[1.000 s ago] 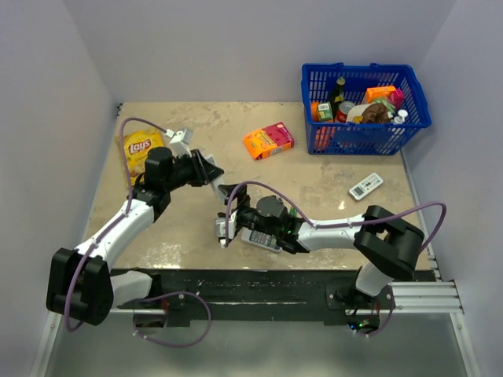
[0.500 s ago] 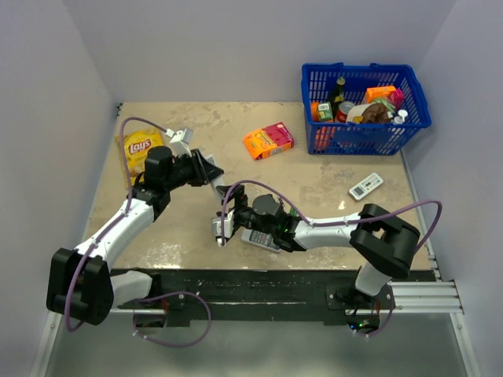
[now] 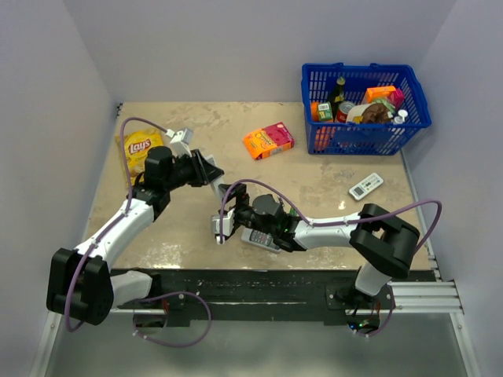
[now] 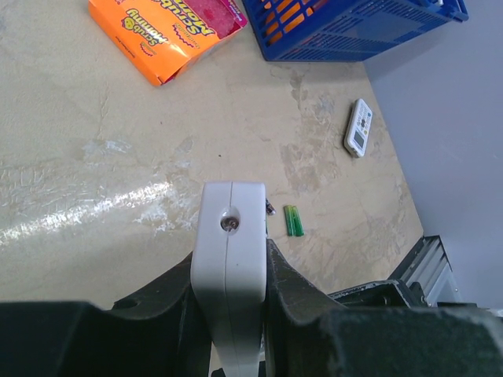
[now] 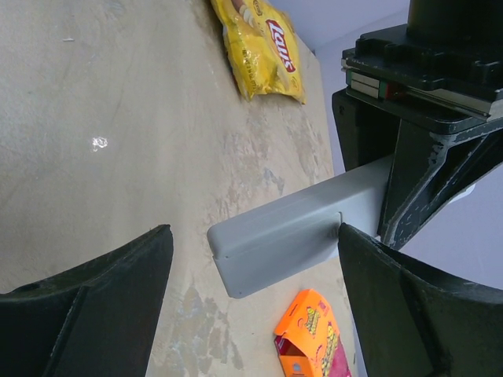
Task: Load the batteries into the remote control
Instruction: Remove the battery cover from the remote control.
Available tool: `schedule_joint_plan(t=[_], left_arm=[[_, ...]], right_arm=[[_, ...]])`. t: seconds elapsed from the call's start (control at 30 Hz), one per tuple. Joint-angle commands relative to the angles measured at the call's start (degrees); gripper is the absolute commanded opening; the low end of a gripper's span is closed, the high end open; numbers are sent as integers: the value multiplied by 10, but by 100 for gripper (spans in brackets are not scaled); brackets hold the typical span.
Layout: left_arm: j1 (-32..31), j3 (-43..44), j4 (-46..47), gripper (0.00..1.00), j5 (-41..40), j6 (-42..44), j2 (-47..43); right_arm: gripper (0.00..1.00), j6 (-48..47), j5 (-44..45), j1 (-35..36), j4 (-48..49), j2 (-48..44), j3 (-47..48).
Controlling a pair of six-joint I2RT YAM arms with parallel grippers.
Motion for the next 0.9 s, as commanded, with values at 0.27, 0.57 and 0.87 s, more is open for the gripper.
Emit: schedule_joint_plan(t=[0.27, 0.57, 0.87], left_arm=[[3, 26, 27, 0, 33, -7, -4], [5, 25, 37, 0, 39, -1, -23], [25, 18, 60, 0, 64, -11, -37]], right_arm=[[85, -1, -33, -3, -33, 0, 33], [81, 1, -41, -3, -121, 18, 67], [79, 3, -46, -15, -185, 40, 89]])
